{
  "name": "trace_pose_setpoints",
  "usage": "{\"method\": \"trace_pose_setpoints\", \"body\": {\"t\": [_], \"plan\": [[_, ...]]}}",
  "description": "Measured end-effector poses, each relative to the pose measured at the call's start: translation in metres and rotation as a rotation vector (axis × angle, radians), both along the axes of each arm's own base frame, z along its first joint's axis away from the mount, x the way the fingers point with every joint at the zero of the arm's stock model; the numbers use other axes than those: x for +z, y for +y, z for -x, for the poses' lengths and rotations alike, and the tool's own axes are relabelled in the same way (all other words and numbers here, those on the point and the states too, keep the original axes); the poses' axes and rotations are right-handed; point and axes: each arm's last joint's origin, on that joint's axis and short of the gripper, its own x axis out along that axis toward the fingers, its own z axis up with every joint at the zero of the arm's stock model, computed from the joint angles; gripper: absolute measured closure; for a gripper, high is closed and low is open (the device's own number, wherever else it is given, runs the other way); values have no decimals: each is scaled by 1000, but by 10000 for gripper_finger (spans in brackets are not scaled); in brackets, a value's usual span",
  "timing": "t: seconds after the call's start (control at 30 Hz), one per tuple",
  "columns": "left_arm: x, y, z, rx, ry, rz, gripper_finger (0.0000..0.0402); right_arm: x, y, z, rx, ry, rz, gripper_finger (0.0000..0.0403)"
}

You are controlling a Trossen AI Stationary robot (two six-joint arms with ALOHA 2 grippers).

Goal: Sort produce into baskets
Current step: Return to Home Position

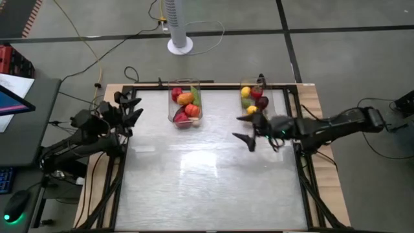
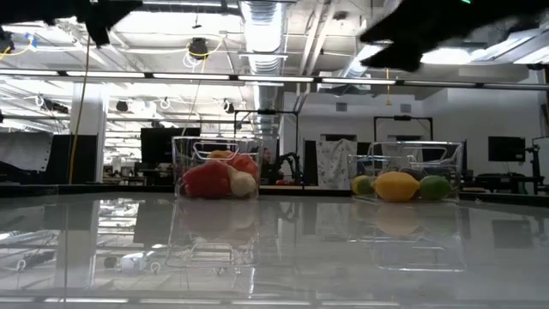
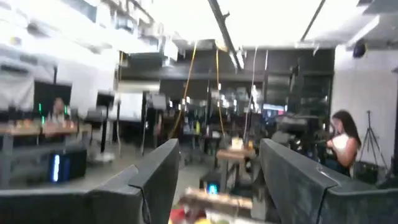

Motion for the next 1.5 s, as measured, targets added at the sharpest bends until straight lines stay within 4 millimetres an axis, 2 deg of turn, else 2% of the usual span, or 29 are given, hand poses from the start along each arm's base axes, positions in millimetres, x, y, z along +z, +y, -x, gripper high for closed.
{"method": "trace_pose_setpoints", "body": {"t": [0.17, 0.3, 0.43, 0.63, 0.97, 1.27, 1.5], "plan": [[-20, 2, -6, -22, 167, 118, 191, -31, 17, 35, -70, -74, -9, 31], [-37, 2, -6, -10, 194, 151, 191, -52, 22, 57, -74, -135, -17, 31], [-47, 1, -1, 29, 172, 127, 191, -64, 19, 73, -58, -157, -41, 31], [-56, 3, -5, 48, 223, 77, 191, -77, 8, 90, 18, -170, -76, 31], [-58, 2, -5, 57, 265, 16, 191, -100, -5, 105, 77, -268, -108, 31], [-63, 4, -5, 124, 313, 37, 191, -102, -8, 108, -10, -265, -145, 31], [-75, 6, -4, 164, 436, 68, 191, -105, -8, 108, -9, -244, -143, 30]]}}
